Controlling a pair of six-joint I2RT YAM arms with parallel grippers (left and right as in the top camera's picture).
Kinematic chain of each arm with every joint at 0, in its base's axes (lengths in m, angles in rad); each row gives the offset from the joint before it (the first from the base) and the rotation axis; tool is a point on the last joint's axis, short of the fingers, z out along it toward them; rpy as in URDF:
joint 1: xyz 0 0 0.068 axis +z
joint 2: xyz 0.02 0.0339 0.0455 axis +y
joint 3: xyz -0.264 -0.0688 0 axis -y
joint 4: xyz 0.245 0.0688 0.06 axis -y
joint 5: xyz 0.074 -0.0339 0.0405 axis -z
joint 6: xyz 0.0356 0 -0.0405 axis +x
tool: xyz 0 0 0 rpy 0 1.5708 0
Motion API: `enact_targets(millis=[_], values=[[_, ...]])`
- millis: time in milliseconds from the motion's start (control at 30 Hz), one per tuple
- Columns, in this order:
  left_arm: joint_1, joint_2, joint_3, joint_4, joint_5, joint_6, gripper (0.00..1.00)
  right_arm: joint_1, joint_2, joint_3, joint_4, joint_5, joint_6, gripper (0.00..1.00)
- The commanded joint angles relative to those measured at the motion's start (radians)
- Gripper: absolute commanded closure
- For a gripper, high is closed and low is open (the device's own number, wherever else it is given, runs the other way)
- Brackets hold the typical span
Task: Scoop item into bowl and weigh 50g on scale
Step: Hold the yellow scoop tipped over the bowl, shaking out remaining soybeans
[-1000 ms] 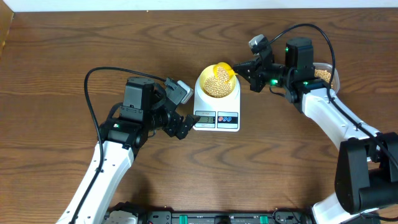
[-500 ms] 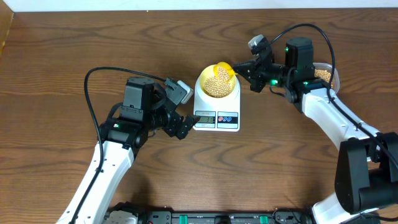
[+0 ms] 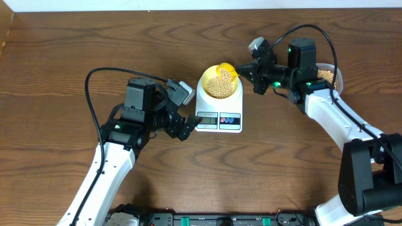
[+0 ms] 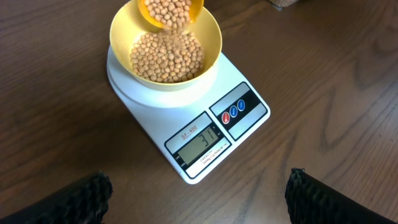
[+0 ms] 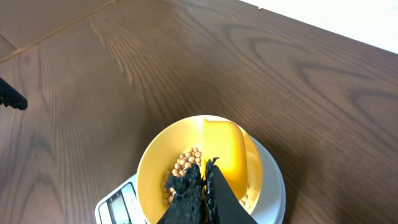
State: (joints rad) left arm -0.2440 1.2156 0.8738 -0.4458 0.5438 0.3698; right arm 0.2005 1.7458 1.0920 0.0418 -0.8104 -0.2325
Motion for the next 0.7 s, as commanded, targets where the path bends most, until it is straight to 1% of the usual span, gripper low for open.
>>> enact_targets(millis=[0, 433, 667], values=[[0.003, -0.009, -0.002, -0.002, -0.006, 0.002, 0.09, 0.005, 0.007, 0.005, -0.001, -0.003, -0.035, 0.99], [0.003, -0.009, -0.002, -0.002, -0.006, 0.002, 0.09, 0.006, 0.007, 0.005, -0.001, -0.003, -0.046, 0.99], [0.003, -0.009, -0.002, -0.002, -0.006, 0.002, 0.09, 0.011, 0.007, 0.005, -0.008, -0.003, -0.084, 0.99]])
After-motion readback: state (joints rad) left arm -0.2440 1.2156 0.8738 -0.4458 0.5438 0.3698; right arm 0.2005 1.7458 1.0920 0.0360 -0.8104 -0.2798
